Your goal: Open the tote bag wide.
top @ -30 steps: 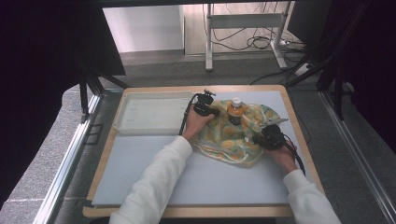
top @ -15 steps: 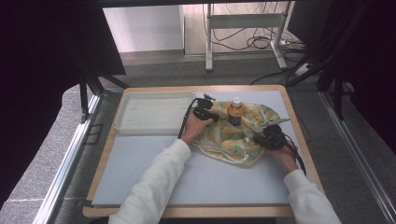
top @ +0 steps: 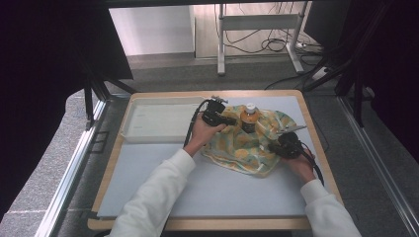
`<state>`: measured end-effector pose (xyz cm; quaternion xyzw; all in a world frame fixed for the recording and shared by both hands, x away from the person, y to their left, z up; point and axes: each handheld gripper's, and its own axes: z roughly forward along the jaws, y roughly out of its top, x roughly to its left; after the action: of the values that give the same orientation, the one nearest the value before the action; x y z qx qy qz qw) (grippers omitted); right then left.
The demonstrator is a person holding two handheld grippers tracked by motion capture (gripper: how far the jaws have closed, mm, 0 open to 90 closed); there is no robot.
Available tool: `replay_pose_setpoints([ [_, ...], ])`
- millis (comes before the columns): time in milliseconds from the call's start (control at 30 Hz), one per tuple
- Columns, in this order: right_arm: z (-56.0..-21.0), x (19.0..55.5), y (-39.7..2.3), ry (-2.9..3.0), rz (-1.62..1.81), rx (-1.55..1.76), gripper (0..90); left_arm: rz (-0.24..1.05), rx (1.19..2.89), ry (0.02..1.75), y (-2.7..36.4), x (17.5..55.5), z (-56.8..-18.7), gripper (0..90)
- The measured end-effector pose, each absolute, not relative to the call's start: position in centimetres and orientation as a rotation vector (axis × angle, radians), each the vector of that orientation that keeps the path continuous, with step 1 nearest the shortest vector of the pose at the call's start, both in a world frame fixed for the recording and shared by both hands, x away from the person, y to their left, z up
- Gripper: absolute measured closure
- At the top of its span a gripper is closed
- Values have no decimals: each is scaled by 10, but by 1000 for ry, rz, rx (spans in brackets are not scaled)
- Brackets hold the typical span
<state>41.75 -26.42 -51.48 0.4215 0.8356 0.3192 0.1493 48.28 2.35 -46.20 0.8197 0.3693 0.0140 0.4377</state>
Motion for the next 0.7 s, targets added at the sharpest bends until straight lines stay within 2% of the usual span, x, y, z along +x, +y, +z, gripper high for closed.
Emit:
replay_pose_setpoints([
  [233, -515, 417, -264, 2396, 921, 1215, 895, 70, 2004, 947, 14, 501, -452, 896],
  [467, -516, 417, -264, 2395, 927, 1213, 895, 94, 2023, 1007, 2, 526, -468, 897],
  [700, -516, 417, -264, 2391, 923, 1208, 895, 134, 2076, 1072, 0, 536, -492, 897],
])
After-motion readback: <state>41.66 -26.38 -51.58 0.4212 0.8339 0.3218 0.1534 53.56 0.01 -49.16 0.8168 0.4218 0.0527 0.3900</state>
